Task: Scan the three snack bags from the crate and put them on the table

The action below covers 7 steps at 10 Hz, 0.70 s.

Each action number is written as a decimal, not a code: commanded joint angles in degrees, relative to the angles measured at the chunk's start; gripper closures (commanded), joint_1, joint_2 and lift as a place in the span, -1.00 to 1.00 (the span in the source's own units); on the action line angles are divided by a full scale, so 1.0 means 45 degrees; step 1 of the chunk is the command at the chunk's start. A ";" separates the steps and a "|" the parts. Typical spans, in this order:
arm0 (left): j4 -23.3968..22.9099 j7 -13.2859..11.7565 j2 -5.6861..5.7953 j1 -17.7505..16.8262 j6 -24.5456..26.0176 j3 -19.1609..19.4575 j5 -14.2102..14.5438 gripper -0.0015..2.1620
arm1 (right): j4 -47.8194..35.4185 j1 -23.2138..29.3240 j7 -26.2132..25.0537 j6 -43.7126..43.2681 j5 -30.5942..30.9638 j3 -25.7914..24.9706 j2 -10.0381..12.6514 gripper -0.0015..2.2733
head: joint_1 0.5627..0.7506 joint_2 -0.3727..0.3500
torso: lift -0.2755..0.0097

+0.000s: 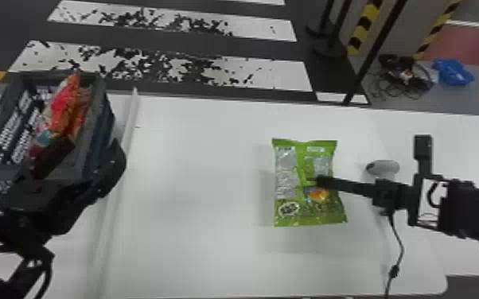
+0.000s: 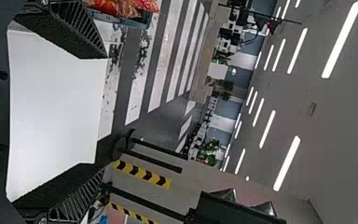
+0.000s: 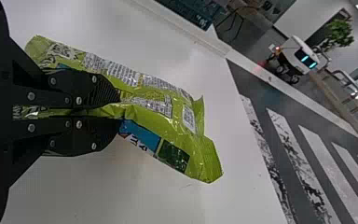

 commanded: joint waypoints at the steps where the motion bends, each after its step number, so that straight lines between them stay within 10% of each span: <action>1: 0.0053 0.0002 0.0014 -0.0107 0.0000 0.0023 0.0000 -0.97 | -0.0387 0.0158 -0.0131 0.0578 -0.1726 -0.1761 0.0202 0.97 | 0.41 -0.30 | 0.28; 4: 0.0424 0.0002 0.0073 -0.0419 0.0000 0.0023 0.0078 -0.97 | 0.2074 -0.0995 -0.2709 -0.1922 -0.3210 -0.4613 0.0397 0.97 | 0.41 -0.50 | 0.28; 7: 0.0639 0.0002 0.0190 -0.0575 -0.0039 0.0101 0.0235 -0.97 | 0.4769 -0.1561 -0.7807 -0.6258 -0.3738 -0.5219 0.0358 0.97 | 0.41 -0.94 | 0.28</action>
